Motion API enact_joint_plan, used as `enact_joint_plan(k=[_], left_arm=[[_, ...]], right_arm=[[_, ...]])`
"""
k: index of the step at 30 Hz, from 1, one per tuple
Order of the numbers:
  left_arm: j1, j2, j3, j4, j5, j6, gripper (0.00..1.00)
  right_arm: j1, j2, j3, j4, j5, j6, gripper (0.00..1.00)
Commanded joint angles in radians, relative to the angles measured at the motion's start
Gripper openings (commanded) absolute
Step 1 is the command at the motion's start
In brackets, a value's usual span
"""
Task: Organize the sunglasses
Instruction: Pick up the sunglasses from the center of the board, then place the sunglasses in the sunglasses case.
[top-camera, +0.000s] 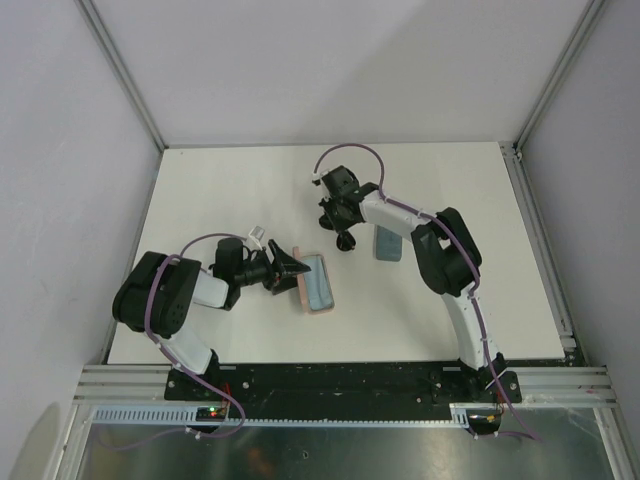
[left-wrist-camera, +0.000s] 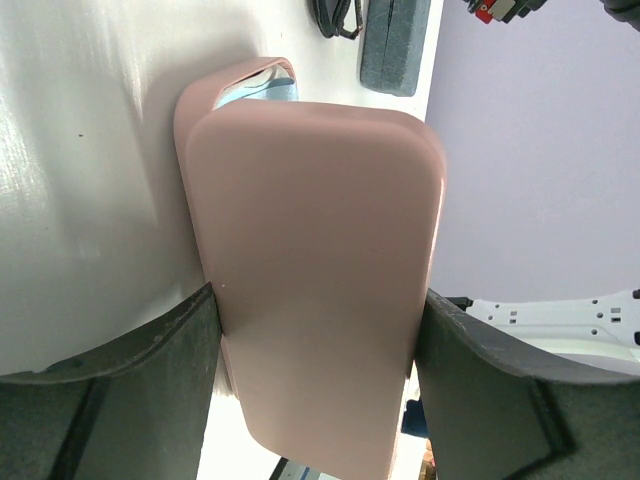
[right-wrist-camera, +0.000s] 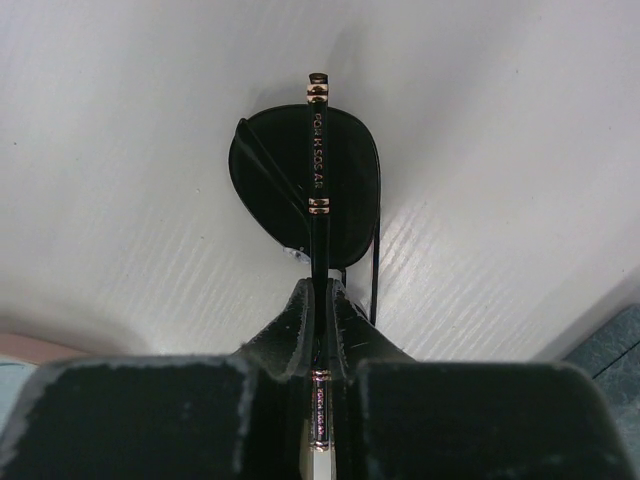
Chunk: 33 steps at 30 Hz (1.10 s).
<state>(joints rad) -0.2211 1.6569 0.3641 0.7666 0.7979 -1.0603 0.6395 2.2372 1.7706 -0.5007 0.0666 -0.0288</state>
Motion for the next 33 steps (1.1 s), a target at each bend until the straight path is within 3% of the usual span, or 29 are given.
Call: enact_joint_plan(k=[1,11,19,33], left_arm=[[0.011,-0.002,0.026,0.023,0.021,0.036,0.49],[0.011,-0.003,0.024,0.022,0.026,0.04,0.48],[0.011,-0.009,0.027,0.022,0.024,0.036,0.48],[0.011,-0.025,0.02,0.022,0.03,0.037,0.48]], right_arm=[[-0.018,-0.093,-0.028,-0.004,-0.04,0.077,0.0],[-0.009,-0.332,-0.214,-0.005,-0.104,0.246,0.0],[0.057,-0.499,-0.405,0.031,-0.104,0.497,0.0],[0.237,-0.508,-0.527,0.112,0.025,0.709,0.0]])
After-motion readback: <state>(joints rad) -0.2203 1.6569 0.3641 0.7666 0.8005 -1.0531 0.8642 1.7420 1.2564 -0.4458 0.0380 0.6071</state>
